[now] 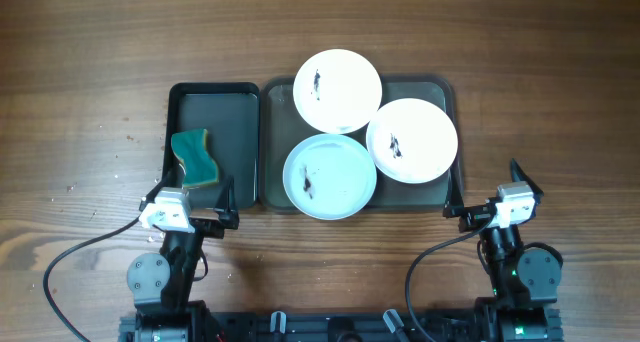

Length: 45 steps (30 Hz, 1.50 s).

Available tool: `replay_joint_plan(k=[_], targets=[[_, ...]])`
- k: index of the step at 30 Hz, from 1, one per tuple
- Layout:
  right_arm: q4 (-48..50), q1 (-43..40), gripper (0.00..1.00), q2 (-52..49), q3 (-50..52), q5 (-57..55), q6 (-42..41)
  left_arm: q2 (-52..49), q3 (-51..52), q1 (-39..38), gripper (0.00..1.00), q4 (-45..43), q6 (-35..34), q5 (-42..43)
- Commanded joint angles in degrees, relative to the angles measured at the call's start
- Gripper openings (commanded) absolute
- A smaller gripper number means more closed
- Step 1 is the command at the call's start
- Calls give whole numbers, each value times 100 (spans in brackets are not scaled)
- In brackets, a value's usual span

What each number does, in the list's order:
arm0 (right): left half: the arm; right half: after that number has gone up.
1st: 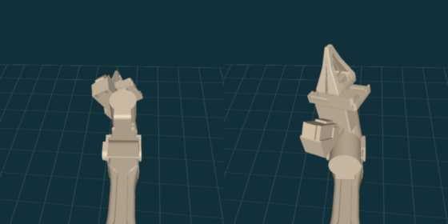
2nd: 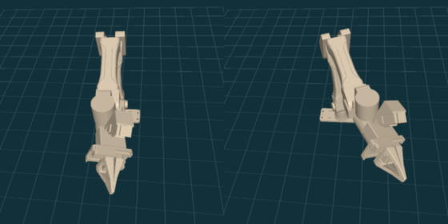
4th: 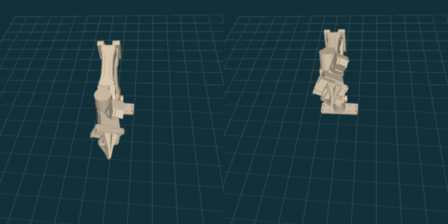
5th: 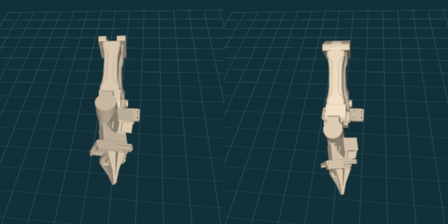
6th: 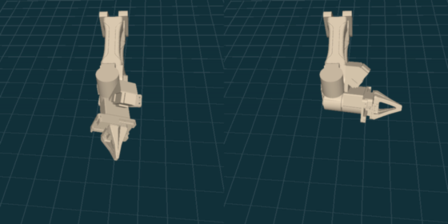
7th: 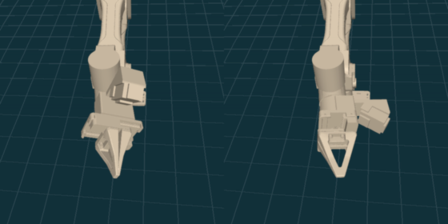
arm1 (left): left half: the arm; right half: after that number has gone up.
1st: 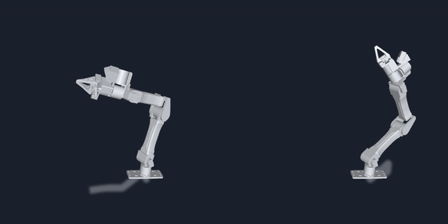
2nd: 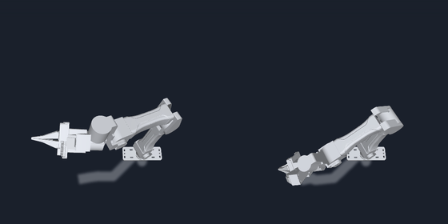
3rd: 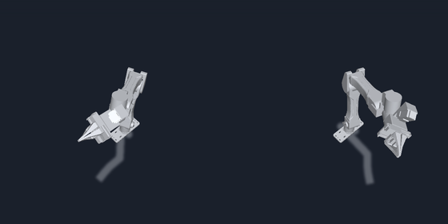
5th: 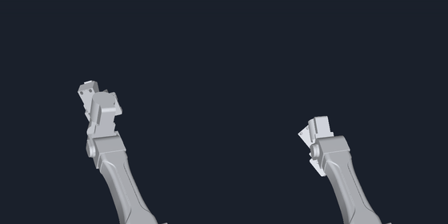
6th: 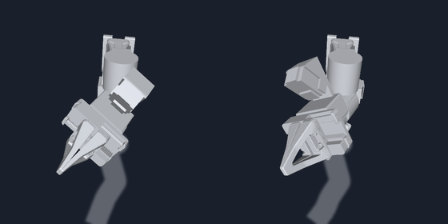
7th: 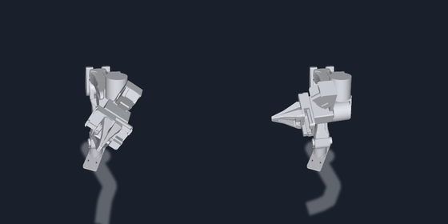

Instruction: Clean dirty plates on tray and stack at the side

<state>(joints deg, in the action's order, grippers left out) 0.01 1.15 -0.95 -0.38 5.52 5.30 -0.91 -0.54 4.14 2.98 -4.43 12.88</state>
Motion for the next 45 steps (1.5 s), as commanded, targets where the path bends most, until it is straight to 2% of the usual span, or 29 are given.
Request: replay_joint_plan(k=[1, 27, 32, 35, 43, 45], targets=[[55, 17, 100, -7, 7, -11, 57, -17, 22, -15, 100, 28, -35, -79], [39, 17, 100, -7, 7, 120, 26, -17, 22, -15, 100, 28, -48, -74], [39, 17, 100, -7, 7, 140, -1108, -17, 22, -17, 100, 28, -831, 11], [39, 17, 100, -7, 9, 138, -1864, -17, 22, -15, 100, 28, -870, 9], [39, 17, 100, -7, 7, 70, -2044, -17, 22, -15, 100, 17, -879, -46], [39, 17, 100, -7, 7, 127, -2052, -17, 22, -17, 100, -61, -1062, 11]])
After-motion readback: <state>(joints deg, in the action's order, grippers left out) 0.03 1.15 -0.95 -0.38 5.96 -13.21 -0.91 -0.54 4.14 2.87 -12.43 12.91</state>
